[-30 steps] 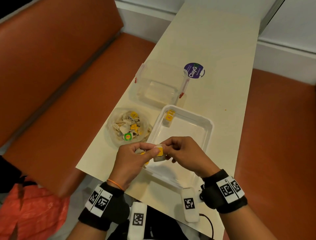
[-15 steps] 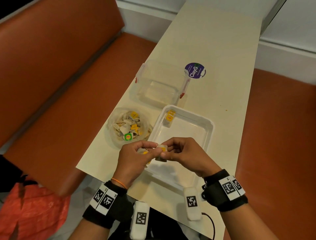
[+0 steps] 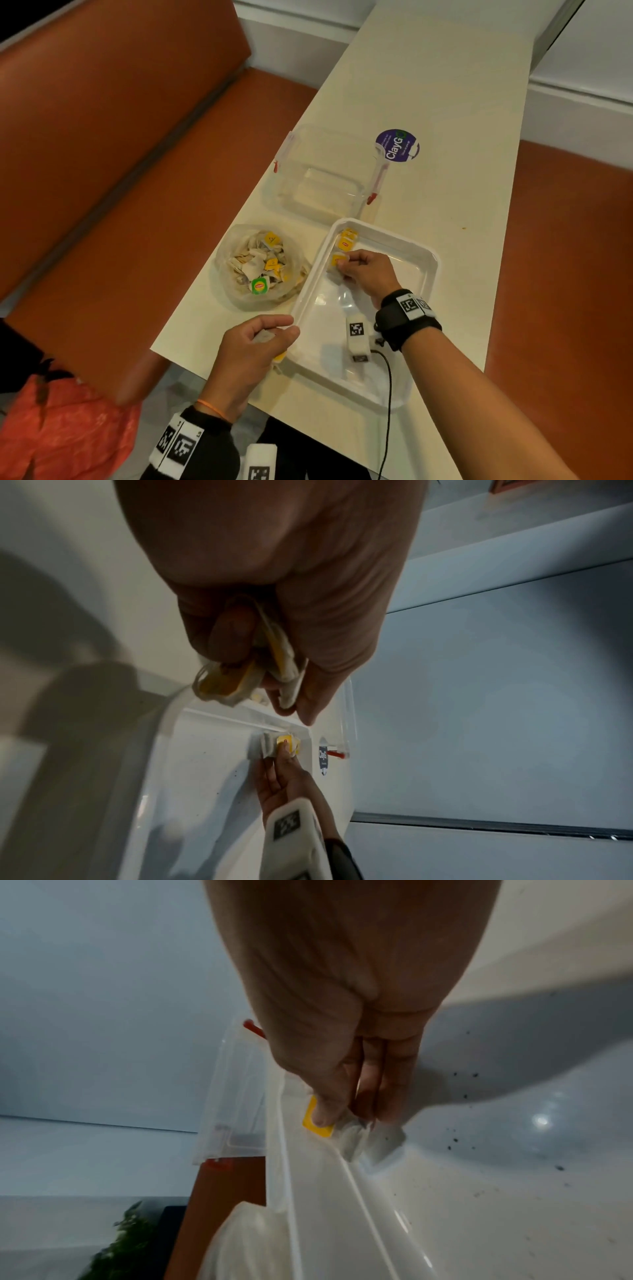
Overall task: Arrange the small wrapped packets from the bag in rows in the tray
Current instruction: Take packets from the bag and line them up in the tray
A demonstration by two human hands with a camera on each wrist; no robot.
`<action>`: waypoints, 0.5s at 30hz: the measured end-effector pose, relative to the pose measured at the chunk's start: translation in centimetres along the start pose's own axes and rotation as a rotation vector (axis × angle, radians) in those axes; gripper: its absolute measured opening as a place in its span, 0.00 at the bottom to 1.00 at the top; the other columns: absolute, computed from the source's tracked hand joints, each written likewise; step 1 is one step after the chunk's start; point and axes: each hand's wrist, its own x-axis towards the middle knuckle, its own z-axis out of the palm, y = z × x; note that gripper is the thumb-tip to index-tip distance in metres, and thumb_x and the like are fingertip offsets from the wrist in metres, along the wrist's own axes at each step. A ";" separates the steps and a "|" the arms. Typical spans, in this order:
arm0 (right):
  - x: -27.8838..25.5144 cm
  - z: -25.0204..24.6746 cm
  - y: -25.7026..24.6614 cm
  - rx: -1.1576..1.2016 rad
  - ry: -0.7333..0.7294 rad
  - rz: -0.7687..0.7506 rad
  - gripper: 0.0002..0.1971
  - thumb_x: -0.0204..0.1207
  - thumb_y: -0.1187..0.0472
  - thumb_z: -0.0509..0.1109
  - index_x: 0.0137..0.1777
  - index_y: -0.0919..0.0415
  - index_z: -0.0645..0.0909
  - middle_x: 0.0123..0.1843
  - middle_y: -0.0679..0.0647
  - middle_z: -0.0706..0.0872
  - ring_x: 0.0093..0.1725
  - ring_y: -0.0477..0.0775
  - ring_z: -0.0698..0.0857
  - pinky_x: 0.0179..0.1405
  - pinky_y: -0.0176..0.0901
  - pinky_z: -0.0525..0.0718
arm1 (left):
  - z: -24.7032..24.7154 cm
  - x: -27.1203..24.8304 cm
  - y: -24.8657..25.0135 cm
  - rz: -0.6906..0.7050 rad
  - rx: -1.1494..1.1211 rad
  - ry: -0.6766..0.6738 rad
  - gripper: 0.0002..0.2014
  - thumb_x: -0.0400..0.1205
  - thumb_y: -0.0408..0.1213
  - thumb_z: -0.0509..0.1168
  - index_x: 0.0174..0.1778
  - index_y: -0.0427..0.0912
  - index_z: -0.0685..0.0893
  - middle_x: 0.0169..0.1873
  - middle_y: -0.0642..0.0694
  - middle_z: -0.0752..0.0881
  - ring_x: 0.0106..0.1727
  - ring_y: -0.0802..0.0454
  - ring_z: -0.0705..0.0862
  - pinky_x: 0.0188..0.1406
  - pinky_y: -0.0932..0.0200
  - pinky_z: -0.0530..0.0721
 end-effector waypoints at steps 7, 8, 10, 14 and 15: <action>2.6 0.9 0.8 -0.071 0.193 -0.074 0.06 0.70 0.63 0.87 0.45 0.55 0.94 0.44 0.57 0.95 0.43 0.55 0.93 0.53 0.50 0.93 | -0.5 0.2 -1.3 -0.033 -0.011 0.009 0.07 0.76 0.38 0.82 0.48 0.52 0.97 0.47 0.50 0.96 0.53 0.50 0.92 0.56 0.55 0.87; 2.7 1.0 0.9 -0.077 0.206 -0.081 0.07 0.69 0.63 0.88 0.44 0.53 0.94 0.43 0.55 0.95 0.44 0.55 0.93 0.54 0.51 0.94 | -0.6 0.3 -1.3 -0.033 -0.012 0.009 0.07 0.76 0.38 0.82 0.48 0.53 0.97 0.47 0.50 0.96 0.53 0.50 0.92 0.56 0.54 0.87; 2.5 1.2 0.9 -0.055 0.219 -0.083 0.08 0.70 0.65 0.87 0.46 0.55 0.94 0.43 0.55 0.95 0.43 0.55 0.92 0.51 0.51 0.94 | -0.5 0.3 -1.4 -0.031 -0.014 0.008 0.07 0.76 0.38 0.82 0.48 0.53 0.97 0.47 0.50 0.96 0.53 0.51 0.92 0.56 0.55 0.87; 2.6 1.3 1.1 -0.058 0.278 -0.091 0.11 0.69 0.65 0.88 0.51 0.59 0.94 0.45 0.55 0.94 0.46 0.54 0.93 0.50 0.45 0.94 | -0.3 0.4 -1.2 -0.041 -0.030 0.010 0.06 0.77 0.37 0.82 0.47 0.52 0.97 0.46 0.50 0.96 0.49 0.55 0.92 0.52 0.57 0.86; 2.7 1.3 1.2 -0.098 0.298 -0.106 0.11 0.69 0.64 0.88 0.49 0.57 0.93 0.44 0.53 0.94 0.47 0.54 0.93 0.53 0.45 0.93 | -0.4 0.4 -1.2 -0.042 -0.028 0.009 0.06 0.77 0.37 0.82 0.47 0.52 0.97 0.46 0.50 0.96 0.49 0.55 0.92 0.52 0.57 0.86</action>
